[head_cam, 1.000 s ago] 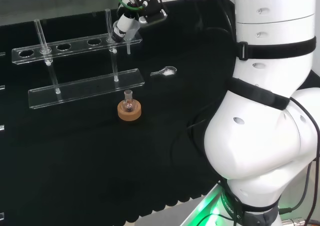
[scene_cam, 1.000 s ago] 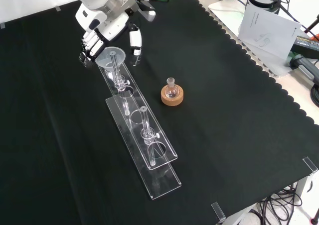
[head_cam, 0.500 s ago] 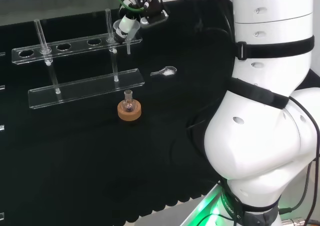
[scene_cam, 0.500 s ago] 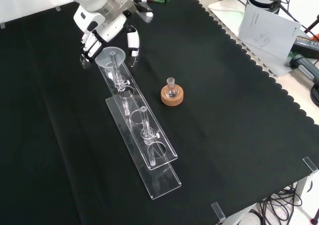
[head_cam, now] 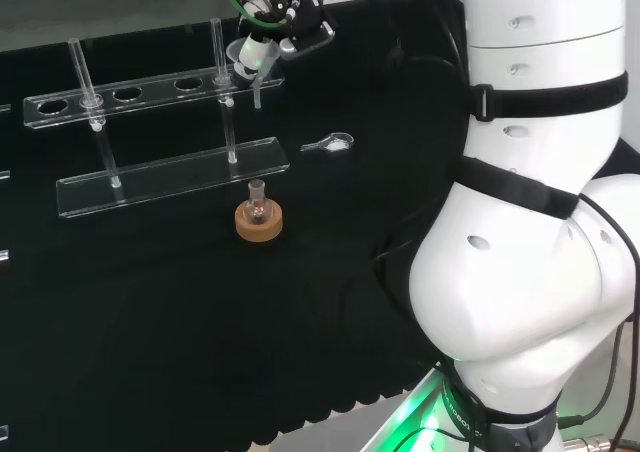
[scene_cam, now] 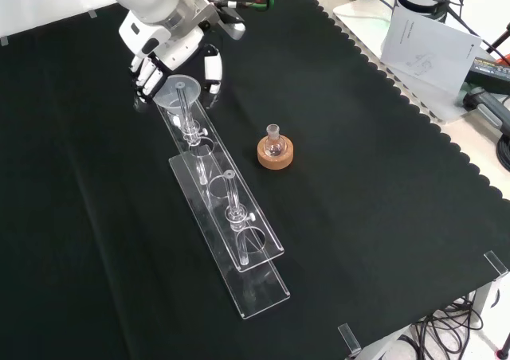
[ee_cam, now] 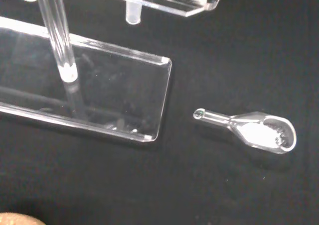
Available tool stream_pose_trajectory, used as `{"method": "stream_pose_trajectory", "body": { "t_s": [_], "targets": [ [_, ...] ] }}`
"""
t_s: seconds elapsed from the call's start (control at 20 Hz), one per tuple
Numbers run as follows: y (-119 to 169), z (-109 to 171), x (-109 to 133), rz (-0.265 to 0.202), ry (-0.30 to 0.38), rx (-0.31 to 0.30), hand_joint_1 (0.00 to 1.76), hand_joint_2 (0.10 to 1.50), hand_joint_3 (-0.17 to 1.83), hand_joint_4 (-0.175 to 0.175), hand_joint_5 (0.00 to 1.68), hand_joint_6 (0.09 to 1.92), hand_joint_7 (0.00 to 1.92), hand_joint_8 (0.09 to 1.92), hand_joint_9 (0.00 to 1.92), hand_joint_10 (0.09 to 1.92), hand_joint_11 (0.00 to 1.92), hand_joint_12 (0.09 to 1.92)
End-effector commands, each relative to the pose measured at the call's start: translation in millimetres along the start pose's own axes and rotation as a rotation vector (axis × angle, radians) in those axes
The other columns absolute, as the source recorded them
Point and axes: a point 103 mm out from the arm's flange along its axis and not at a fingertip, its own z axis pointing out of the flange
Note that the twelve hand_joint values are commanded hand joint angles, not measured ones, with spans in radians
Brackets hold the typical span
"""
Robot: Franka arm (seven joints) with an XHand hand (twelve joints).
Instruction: Pick up the funnel from the transparent funnel stand.
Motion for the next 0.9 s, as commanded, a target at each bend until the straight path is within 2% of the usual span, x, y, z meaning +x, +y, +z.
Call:
{"method": "stream_pose_trajectory", "body": {
  "t_s": [0.05,0.25,0.5,0.9],
  "targets": [
    [-1.4,-6.6,-0.1,0.027,-0.055,-0.041,0.64,0.78,0.39,-0.037,0.38,0.09,0.37,0.67,0.73,0.58,0.39,1.37],
    [-2.9,-12.9,2.0,0.041,-0.087,-0.08,0.66,0.82,0.43,-0.039,0.55,0.09,0.53,0.69,0.84,0.57,0.44,1.33],
    [-8.8,-22.5,2.4,0.046,-0.108,-0.12,0.68,0.85,0.45,-0.039,0.66,0.14,0.67,0.71,0.96,0.58,0.5,1.3],
    [-36.2,-50.0,-3.7,0.09,-0.111,-0.102,0.69,0.86,0.46,-0.04,0.69,0.17,0.71,0.71,1.02,0.59,0.53,1.27]
  ]
}}
